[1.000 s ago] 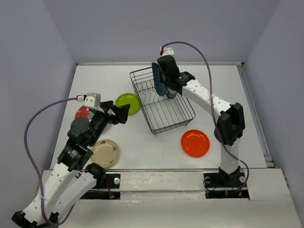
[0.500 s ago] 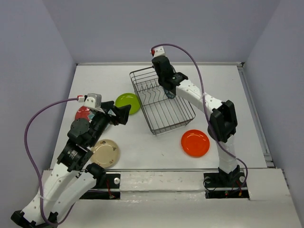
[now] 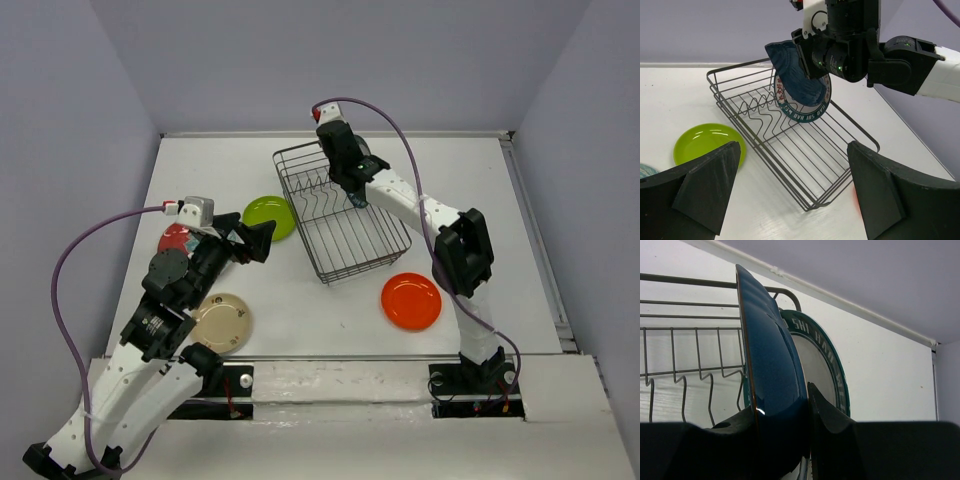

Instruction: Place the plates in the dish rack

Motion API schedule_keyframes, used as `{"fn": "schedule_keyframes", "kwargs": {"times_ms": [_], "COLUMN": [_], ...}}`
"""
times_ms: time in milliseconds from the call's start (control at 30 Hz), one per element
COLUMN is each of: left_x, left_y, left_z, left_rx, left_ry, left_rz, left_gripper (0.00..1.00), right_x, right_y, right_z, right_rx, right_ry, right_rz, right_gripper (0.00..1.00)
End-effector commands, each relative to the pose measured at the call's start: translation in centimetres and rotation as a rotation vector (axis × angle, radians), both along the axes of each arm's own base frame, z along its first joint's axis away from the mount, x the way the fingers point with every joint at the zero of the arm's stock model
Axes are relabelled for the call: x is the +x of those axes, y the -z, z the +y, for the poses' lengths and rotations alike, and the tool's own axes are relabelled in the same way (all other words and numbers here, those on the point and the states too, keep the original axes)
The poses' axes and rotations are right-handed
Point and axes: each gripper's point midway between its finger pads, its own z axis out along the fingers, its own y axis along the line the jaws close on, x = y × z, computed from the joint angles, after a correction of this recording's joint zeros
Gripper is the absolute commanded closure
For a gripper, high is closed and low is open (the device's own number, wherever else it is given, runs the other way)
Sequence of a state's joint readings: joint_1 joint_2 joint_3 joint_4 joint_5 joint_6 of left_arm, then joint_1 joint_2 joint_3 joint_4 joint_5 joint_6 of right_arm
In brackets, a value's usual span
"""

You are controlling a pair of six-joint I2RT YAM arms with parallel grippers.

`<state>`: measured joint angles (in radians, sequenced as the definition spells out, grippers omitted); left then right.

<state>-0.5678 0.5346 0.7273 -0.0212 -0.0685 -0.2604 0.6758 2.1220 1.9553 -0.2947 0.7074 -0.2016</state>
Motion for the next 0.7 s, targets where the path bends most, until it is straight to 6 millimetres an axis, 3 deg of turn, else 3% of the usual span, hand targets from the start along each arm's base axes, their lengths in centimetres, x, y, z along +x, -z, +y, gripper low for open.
{"fn": "schedule_keyframes", "kwargs": {"times_ms": [0, 367, 667], "left_x": [0.2, 0.3, 0.3], "left_y": [-0.4, -0.4, -0.3], "left_z": [-0.1, -0.1, 0.0], "left_rx": [0.005, 0.006, 0.006], "left_ry": [0.001, -0.003, -0.005], "left_rz": [-0.028, -0.027, -0.025], "left_gripper": [0.01, 0.01, 0.01], "right_x": [1.1, 1.0, 1.0], "right_y": [-5.8, -0.5, 2.0], "right_z": [0.4, 1.2, 1.3], "right_rx": [0.081, 0.108, 0.145], "right_ry": [0.037, 0.029, 0.036], "right_rz": [-0.176, -0.092, -0.052], "right_gripper": [0.93, 0.93, 0.93]}}
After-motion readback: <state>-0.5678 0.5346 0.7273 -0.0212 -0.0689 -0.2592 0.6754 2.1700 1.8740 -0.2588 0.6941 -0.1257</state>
